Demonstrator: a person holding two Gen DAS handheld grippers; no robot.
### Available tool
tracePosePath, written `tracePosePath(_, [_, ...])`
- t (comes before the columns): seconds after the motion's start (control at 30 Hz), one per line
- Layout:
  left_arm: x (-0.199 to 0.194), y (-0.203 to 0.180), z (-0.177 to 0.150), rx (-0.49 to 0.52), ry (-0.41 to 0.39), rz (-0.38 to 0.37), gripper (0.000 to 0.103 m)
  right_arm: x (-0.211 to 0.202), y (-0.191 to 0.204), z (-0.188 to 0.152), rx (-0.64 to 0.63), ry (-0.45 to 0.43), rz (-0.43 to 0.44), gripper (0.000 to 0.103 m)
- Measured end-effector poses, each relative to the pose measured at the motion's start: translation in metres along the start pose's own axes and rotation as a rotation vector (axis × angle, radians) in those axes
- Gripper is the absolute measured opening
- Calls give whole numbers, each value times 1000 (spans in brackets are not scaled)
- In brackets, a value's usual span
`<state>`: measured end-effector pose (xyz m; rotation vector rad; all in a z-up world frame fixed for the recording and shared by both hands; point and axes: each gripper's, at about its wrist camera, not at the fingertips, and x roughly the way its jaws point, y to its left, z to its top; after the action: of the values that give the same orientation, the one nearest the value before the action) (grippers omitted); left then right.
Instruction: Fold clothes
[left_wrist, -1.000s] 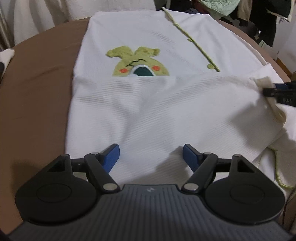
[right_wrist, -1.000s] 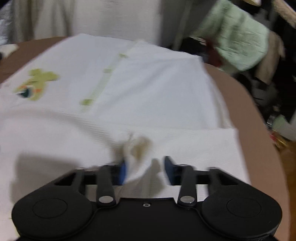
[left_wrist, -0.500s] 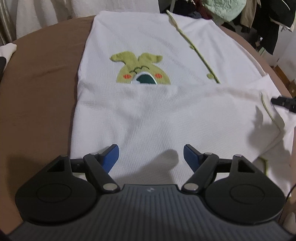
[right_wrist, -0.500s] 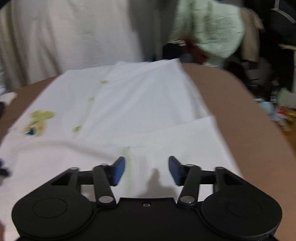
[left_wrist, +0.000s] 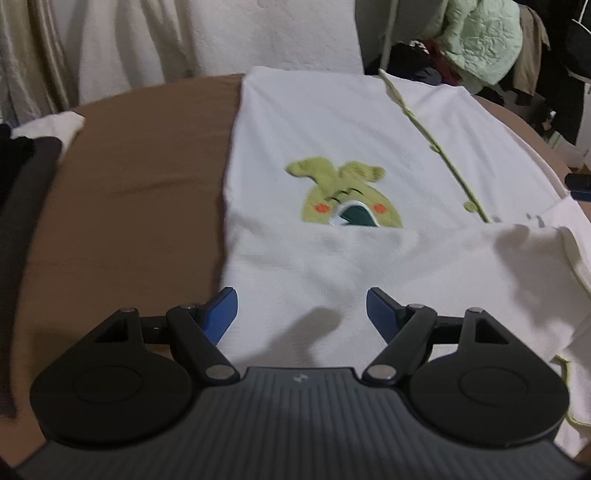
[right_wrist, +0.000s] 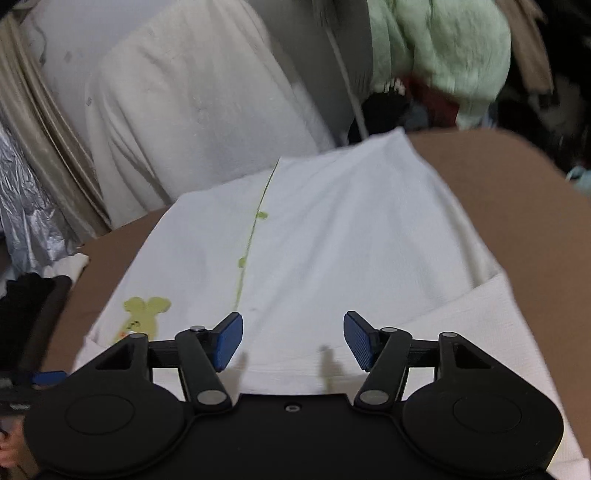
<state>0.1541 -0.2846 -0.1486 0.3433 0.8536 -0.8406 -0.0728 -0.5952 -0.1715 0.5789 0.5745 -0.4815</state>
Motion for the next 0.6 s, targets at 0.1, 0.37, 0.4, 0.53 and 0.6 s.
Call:
tracePosePath(0.1, [-7,10,13,8,-21,33,77,6,8,42,54,69,27,67])
tracePosePath(0.37, [-9,37,71,-133,-86,-49,81,68,53,163,68,313,48,66])
tracePosePath(0.4, [-5,38,80,-123,-90,-40,82,70,58,174,9,287,13,66])
tracePosePath(0.53, [25,51,122,-48,-66,9,83,89,39,199,-45,216,29,66])
tracePosePath(0.6, [45,62,143,-21,-53,13,83,108,17,206,-17,223,2,66])
